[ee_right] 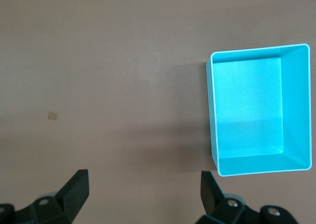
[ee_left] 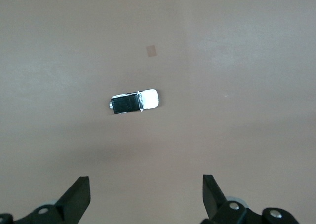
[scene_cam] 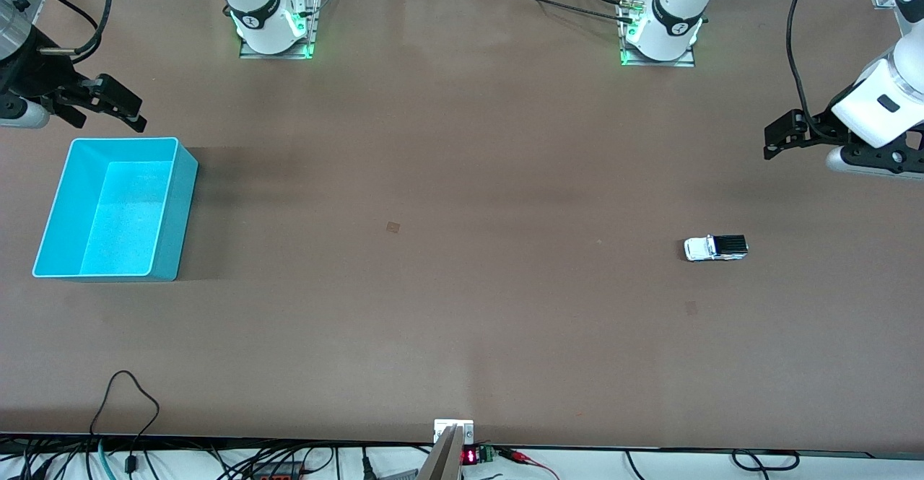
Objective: Wind and store white jeep toy
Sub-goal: 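Move the left gripper down over the white toy jeep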
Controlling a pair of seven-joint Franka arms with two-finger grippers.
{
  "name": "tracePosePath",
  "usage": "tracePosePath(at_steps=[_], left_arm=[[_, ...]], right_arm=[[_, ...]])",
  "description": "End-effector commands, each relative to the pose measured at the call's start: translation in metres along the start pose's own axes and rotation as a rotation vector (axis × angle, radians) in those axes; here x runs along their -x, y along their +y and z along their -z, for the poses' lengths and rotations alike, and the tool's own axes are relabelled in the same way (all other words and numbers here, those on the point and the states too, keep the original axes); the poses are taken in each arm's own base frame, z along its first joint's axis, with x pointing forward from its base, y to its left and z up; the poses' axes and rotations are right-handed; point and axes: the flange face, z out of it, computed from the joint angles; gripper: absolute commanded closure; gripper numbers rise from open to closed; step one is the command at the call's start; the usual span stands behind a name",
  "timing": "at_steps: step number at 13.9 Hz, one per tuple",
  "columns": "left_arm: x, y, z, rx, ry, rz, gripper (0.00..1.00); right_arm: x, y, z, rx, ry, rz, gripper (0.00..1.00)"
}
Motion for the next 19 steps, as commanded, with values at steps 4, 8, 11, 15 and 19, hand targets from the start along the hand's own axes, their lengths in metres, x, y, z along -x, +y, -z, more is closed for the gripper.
tracePosePath(at_steps=[4,8,11,15,19], left_arm=[[-0.004,-0.002,0.005,0.014,-0.009,-0.018,0.00],[-0.007,-0.003,-0.003,0.014,-0.026,-0.013,0.00],[0.003,-0.014,-0.021,0.031,-0.148,0.003,0.00],[0.006,-0.016,-0.048,0.050,-0.270,-0.042,0.00],[-0.009,-0.033,-0.089,0.102,-0.300,-0.281,0.00]], right_arm=[[-0.001,0.002,0.000,0.001,-0.004,0.004,0.00],[-0.001,0.001,0.000,0.001,-0.002,0.004,0.00],[-0.001,0.002,0.000,0.001,-0.004,0.004,0.00],[0.000,0.002,0.001,0.001,-0.002,0.004,0.00],[-0.001,0.001,0.000,0.001,-0.004,0.005,0.00]])
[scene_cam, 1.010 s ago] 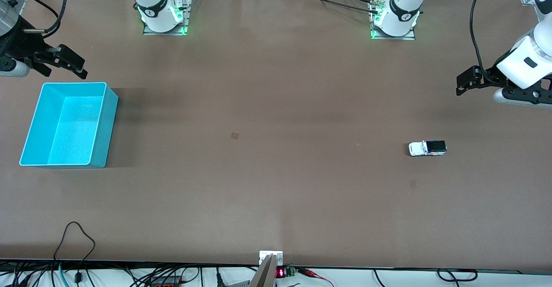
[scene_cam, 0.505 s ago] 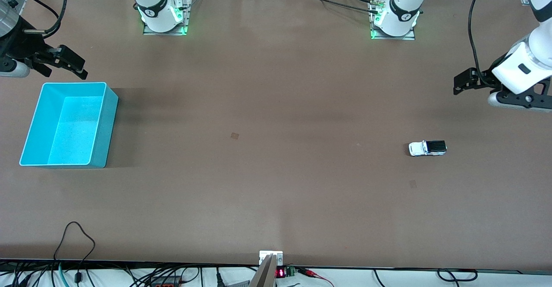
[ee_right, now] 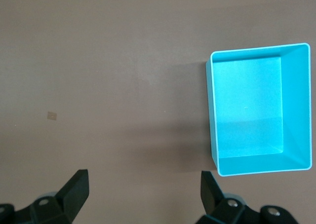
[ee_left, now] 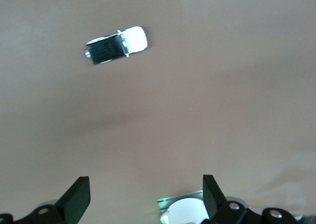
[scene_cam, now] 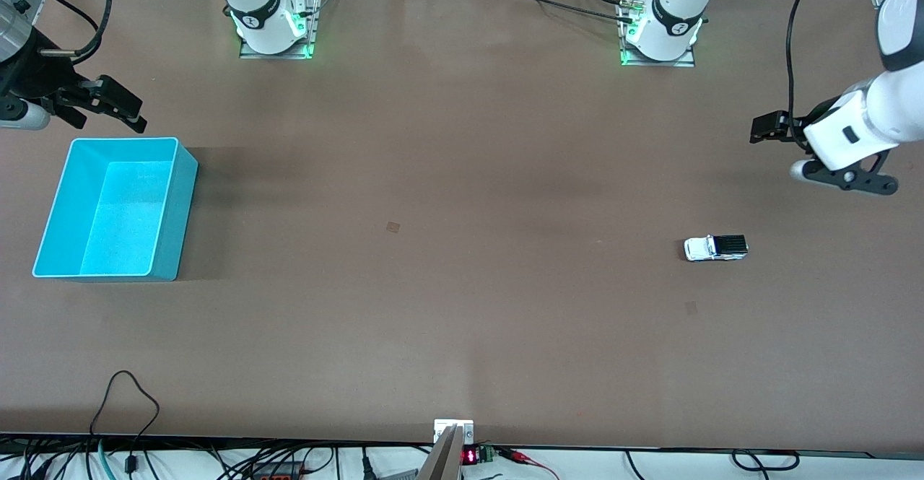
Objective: Wind and store white jeep toy
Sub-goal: 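Move the left gripper down over the white toy jeep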
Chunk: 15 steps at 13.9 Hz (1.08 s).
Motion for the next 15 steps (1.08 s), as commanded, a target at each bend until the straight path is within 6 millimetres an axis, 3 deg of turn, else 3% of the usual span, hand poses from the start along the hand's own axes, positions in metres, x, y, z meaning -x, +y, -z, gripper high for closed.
tracePosePath(at_steps=[1,3,8,11,15], left_arm=[[-0.019,-0.026,-0.021,0.023,-0.003,-0.174,0.00],[-0.034,-0.049,-0.047,0.021,0.025,-0.344,0.00],[-0.054,-0.062,-0.100,-0.116,0.062,-0.725,0.00],[-0.072,-0.084,-0.154,-0.127,0.070,-0.889,0.00],[-0.091,-0.088,-0.199,-0.227,0.139,-1.104,0.00]], right_arm=[[0.000,0.001,0.001,0.001,-0.002,0.003,0.00],[0.000,0.000,0.001,0.000,-0.001,0.006,0.00],[0.000,0.001,0.001,0.001,-0.002,0.004,0.00],[0.000,0.001,0.001,0.001,-0.002,0.004,0.00],[0.000,0.001,0.001,0.001,-0.002,0.004,0.00]])
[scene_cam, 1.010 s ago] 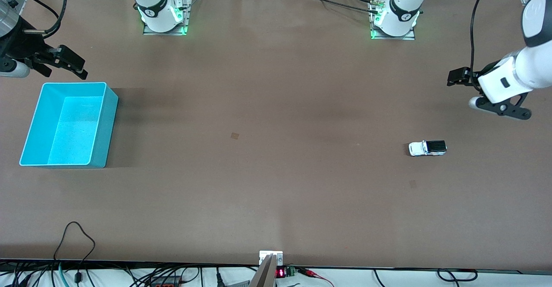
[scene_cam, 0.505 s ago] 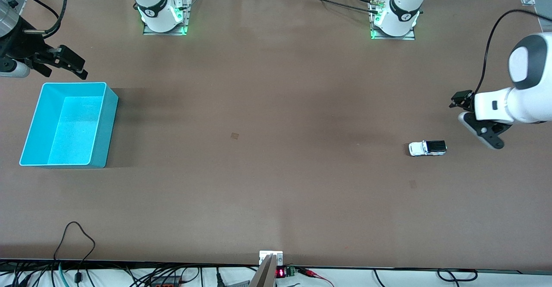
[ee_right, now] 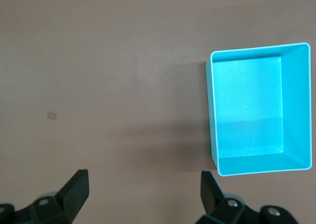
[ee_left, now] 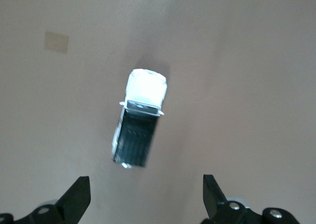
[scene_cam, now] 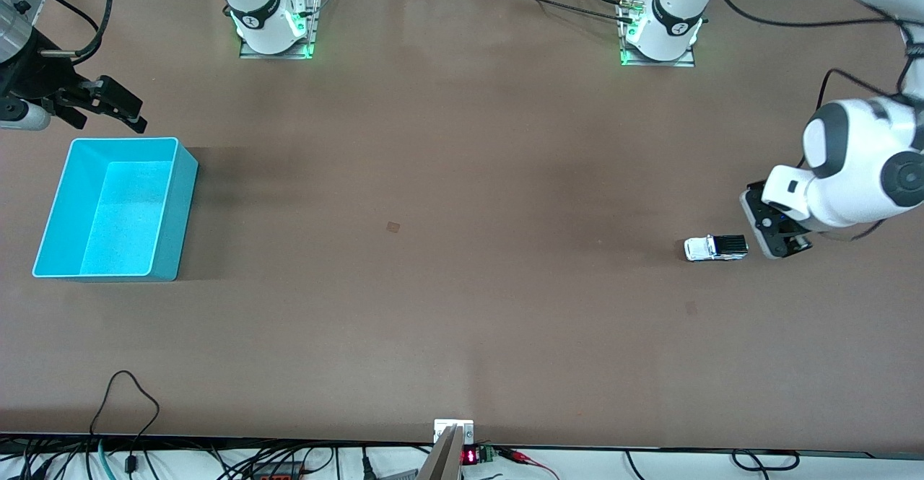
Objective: Wind and store white jeep toy
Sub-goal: 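Lower the left gripper and close it on the white jeep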
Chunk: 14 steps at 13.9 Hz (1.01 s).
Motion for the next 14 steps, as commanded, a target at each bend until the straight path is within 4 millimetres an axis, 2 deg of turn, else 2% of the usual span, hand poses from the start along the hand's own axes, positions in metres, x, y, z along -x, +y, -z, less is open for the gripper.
tracePosePath(at_steps=[1,4,6,11,12,14], left_arm=[[-0.002,-0.001,-0.026,-0.065,0.003,-0.138,0.00],[-0.005,0.009,-0.055,-0.112,0.016,-0.179,0.00],[-0.010,0.017,-0.066,-0.103,0.019,-0.191,0.00],[-0.009,0.012,-0.085,-0.127,0.026,-0.218,0.01],[-0.010,0.012,-0.087,-0.125,0.026,-0.219,0.07],[-0.010,0.012,-0.086,-0.127,0.026,-0.221,0.32]], right_arm=[[0.000,0.001,0.001,0.001,-0.001,0.005,0.00],[0.000,0.001,0.001,0.001,-0.002,0.005,0.00],[0.000,0.001,0.001,0.001,-0.002,0.005,0.00],[0.000,0.001,0.001,0.001,-0.002,0.005,0.00],[0.000,0.001,0.001,0.001,-0.002,0.005,0.00],[0.000,0.001,0.001,0.001,-0.002,0.006,0.00]])
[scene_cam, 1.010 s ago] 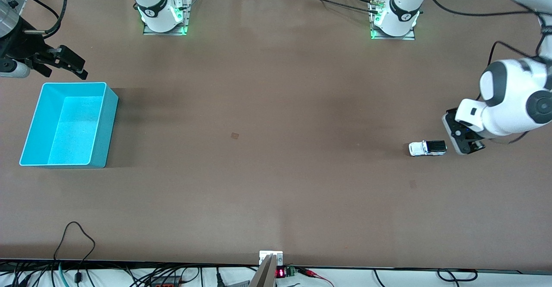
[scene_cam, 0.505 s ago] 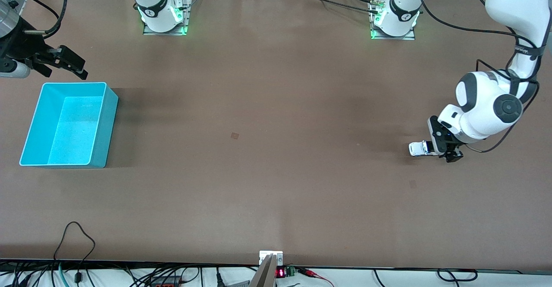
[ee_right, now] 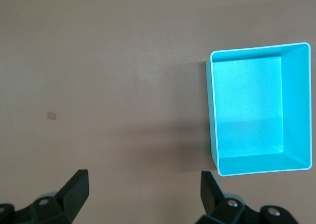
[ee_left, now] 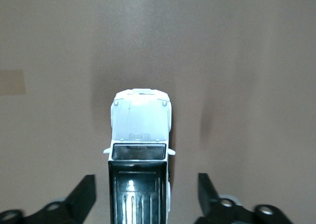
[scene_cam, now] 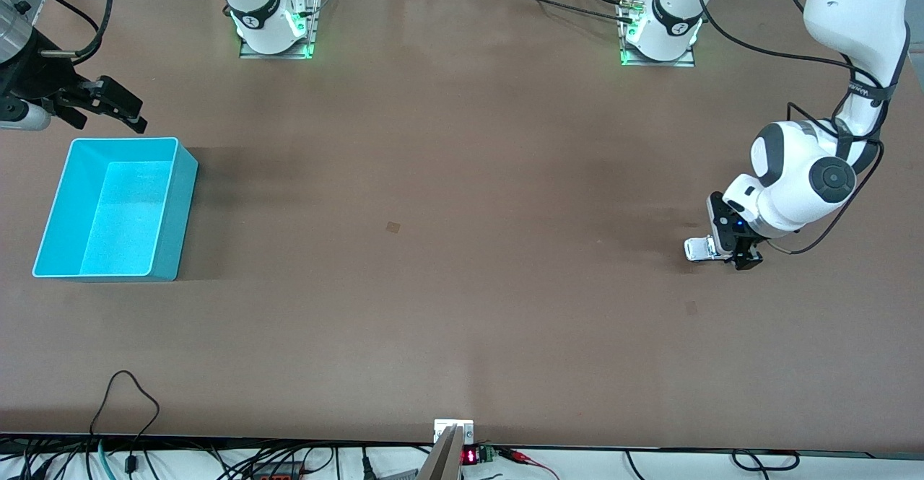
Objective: Wind and store white jeep toy
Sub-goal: 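Lower the left gripper and close it on the white jeep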
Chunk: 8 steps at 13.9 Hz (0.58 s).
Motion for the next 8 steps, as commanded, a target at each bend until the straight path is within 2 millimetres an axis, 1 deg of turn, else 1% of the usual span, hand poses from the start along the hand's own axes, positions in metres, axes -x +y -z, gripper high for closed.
tracePosePath(at_steps=[1,2,3,5,8], left_arm=[[0.0060,-0.0014,0.0000,-0.012,-0.006,-0.022,0.45],[0.0079,-0.0018,0.0004,-0.011,-0.006,-0.018,0.51],[0.0079,-0.0016,0.0003,-0.010,-0.006,-0.018,0.59],[0.0071,-0.0012,0.0007,-0.005,-0.005,-0.021,0.68],[0.0063,-0.0028,0.0015,-0.008,-0.006,-0.085,0.72]], right_arm=[[0.0000,0.0008,0.0015,0.001,-0.002,0.005,0.00],[0.0000,0.0008,0.0015,0.001,-0.002,0.005,0.00],[0.0001,0.0008,0.0014,0.001,-0.003,0.005,0.00],[0.0001,0.0008,0.0014,0.001,-0.003,0.005,0.00],[0.0001,0.0008,0.0014,0.001,-0.003,0.005,0.00]])
